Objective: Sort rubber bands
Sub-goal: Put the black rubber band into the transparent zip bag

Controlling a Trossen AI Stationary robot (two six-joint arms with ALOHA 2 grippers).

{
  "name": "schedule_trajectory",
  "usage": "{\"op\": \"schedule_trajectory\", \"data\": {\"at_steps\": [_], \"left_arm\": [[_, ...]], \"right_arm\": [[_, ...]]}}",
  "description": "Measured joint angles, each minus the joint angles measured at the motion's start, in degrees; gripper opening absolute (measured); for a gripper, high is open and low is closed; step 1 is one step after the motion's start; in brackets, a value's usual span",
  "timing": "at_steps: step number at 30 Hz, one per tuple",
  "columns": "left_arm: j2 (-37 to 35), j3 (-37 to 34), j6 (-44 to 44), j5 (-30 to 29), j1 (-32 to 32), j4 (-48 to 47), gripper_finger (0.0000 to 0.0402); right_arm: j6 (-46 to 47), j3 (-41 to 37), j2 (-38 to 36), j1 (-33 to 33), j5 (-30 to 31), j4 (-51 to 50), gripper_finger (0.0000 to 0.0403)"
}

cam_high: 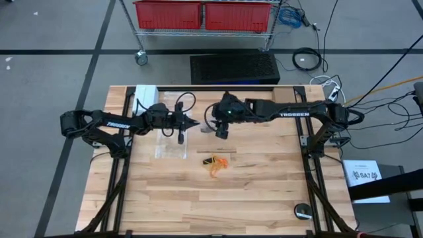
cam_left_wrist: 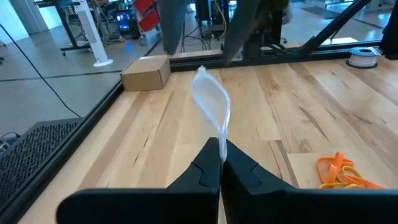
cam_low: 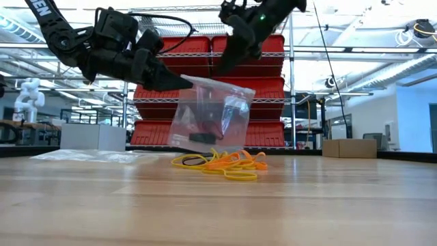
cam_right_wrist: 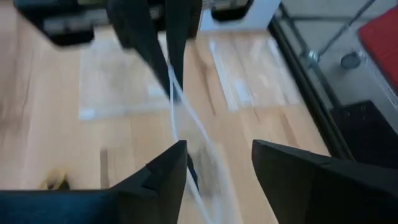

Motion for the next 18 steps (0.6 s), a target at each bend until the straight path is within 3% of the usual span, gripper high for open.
{"op": "schedule_trajectory", "data": {"at_steps": [8,14,18], "left_arm": [[0.0,0.0,0.0,0.0,0.0,-0.6,0.0002],[0.0,0.0,1.1,-1.7,0.6,-0.7,0.0002],[0.0,0.0,1.1,-1.6,2.1,-1.0,0.0002]], "right_arm": [[4.1,3.1,-0.1,-0.9,-1.2,-21.3,0.017],[6.6,-1.6,0.4,4.4,-9.3,-13.6,0.0171],[6.4,-4.1,4.8,9.3,-9.6,-6.7,0.0154]]}}
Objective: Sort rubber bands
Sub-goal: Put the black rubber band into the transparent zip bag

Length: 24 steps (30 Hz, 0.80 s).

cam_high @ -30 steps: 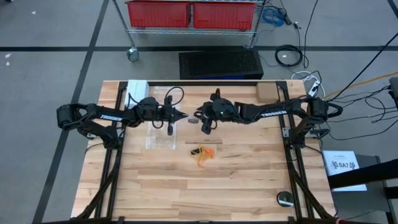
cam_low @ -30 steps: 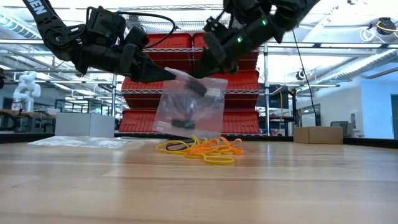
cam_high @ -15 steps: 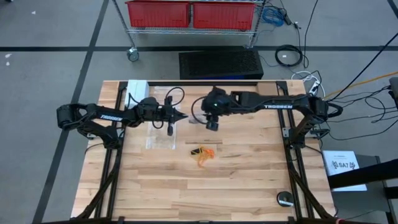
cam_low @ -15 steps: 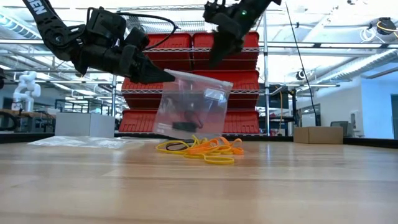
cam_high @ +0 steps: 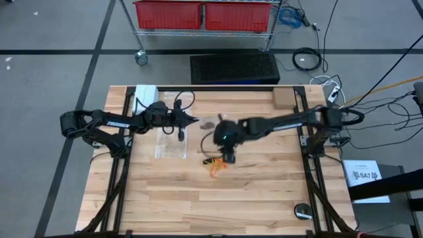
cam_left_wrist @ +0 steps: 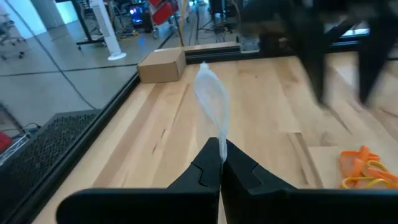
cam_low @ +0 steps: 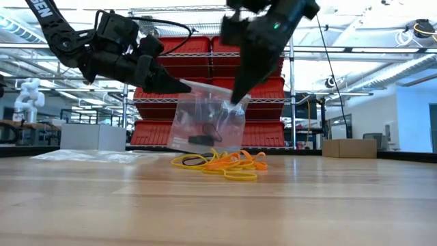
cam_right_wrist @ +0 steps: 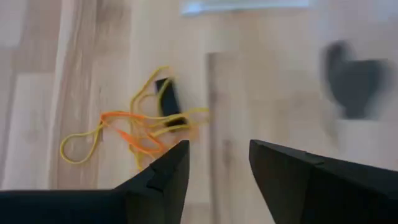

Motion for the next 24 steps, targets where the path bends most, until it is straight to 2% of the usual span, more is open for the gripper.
{"op": "schedule_trajectory", "data": {"at_steps": [5,9,11,16,21,24], "left_arm": [[0.0,0.0,0.0,1.1,0.8,-0.1,0.0002],[0.0,0.0,0.0,1.2,0.9,-1.3,0.0002],[0.0,0.0,0.0,1.2,0.9,-1.5,0.0002],[0.0,0.0,0.0,1.4,0.9,-1.5,0.0002],[0.0,0.0,0.0,1.4,0.9,-1.7,0.0002],[0.0,0.0,0.0,1.4,0.9,-1.7,0.0002]], "right_arm": [[-1.8,0.0,7.3,3.4,0.0,10.1,0.0101],[-1.9,0.0,9.9,2.6,-0.1,11.7,0.0059],[-1.8,0.0,10.6,1.7,-2.6,11.8,0.0053],[-1.1,0.0,11.4,0.5,-7.3,13.0,0.0083],[-1.8,0.1,12.0,0.4,-7.4,14.0,0.0131],[-1.8,0.1,13.0,0.5,-7.4,13.9,0.0145]]}}
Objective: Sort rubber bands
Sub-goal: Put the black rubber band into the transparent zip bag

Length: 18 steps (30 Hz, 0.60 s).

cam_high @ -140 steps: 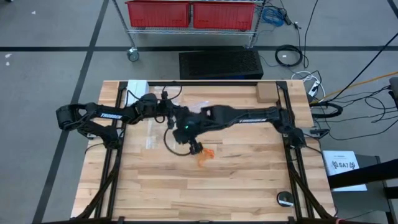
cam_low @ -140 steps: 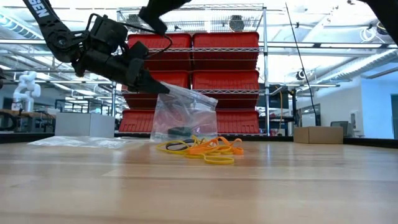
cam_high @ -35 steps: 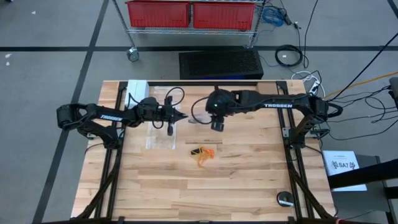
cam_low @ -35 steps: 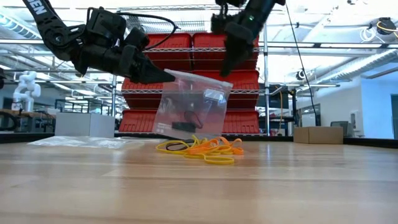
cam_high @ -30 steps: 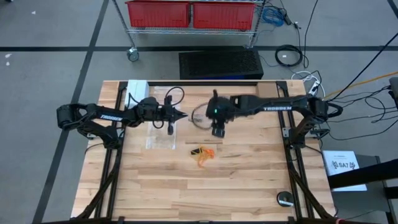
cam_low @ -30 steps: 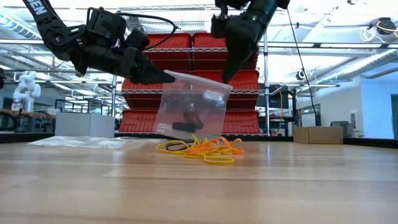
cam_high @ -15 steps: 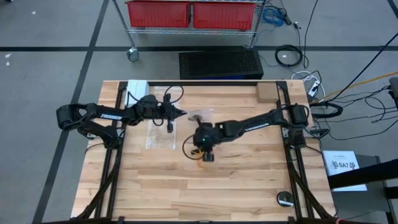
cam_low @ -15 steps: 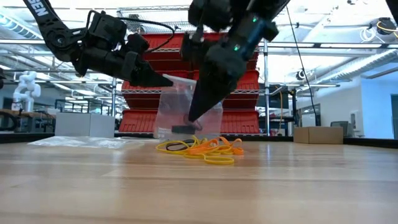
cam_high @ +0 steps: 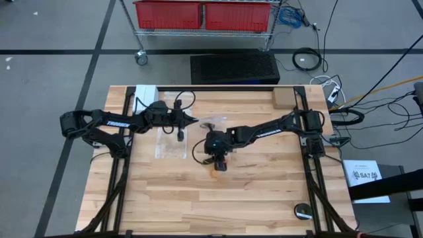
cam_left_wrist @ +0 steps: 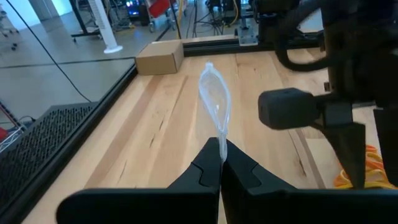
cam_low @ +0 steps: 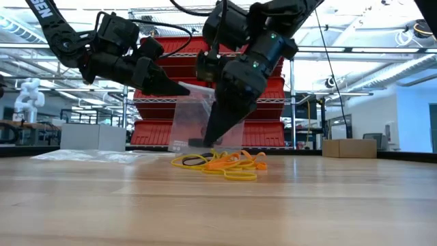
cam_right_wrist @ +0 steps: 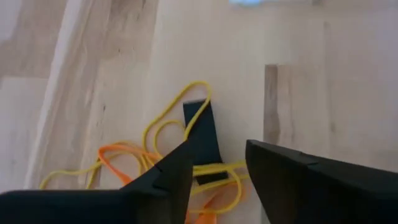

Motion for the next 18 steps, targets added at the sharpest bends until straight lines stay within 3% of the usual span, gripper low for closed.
{"op": "schedule_trajectory", "data": {"at_steps": [13,18], "left_arm": [[0.0,0.0,0.1,0.0,0.0,-0.3,0.0002],[0.0,0.0,0.3,0.0,0.0,-0.8,0.0002]], "right_arm": [[0.0,-0.1,2.8,0.0,-2.3,1.7,0.0139],[-0.2,0.0,2.8,0.1,-1.4,2.5,0.0111]]}}
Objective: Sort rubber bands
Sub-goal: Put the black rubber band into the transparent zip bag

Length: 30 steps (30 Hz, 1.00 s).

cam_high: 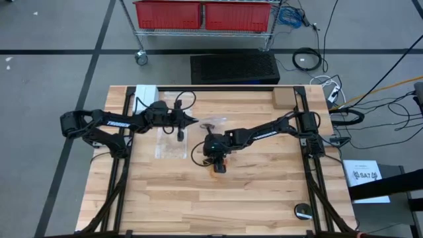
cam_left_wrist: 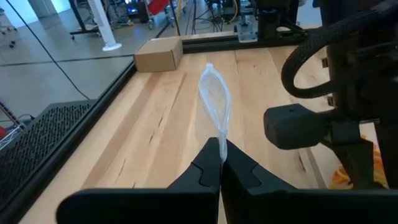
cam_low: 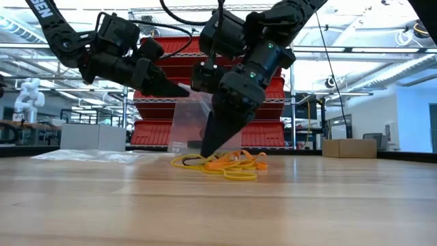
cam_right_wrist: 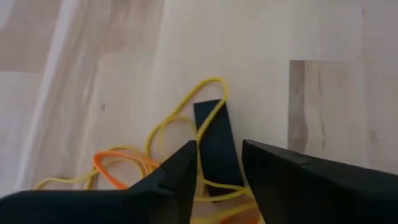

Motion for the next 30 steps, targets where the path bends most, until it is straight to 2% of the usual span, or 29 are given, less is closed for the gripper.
{"op": "schedule_trajectory", "data": {"at_steps": [7,12,16,18,21,25,30], "left_arm": [[0.0,0.0,0.0,0.0,0.0,-0.1,0.0002],[0.0,0.0,0.0,0.0,0.0,-0.3,0.0002],[0.0,0.0,0.0,0.0,0.0,-0.6,0.0002],[0.0,0.0,0.0,0.0,0.0,-0.6,0.0002],[0.0,0.0,0.0,0.0,0.0,-0.6,0.0002],[0.0,0.0,0.0,0.0,0.0,-0.6,0.0002],[0.0,0.0,-0.3,0.0,0.0,-0.6,0.0002]], "right_arm": [[-1.9,3.2,0.0,0.0,0.4,-2.4,0.0009],[-2.8,7.4,0.0,0.2,4.0,-6.0,0.0013],[-5.5,11.0,-0.1,1.1,11.2,-11.0,0.0007],[-6.2,12.8,-0.1,1.6,13.7,-16.1,0.0003],[-6.5,14.7,-0.2,1.7,13.7,-24.5,0.0002],[-3.4,13.4,-0.2,0.7,16.7,-32.0,0.0001],[2.8,8.3,-0.6,-0.3,23.3,-31.7,0.0001]]}}
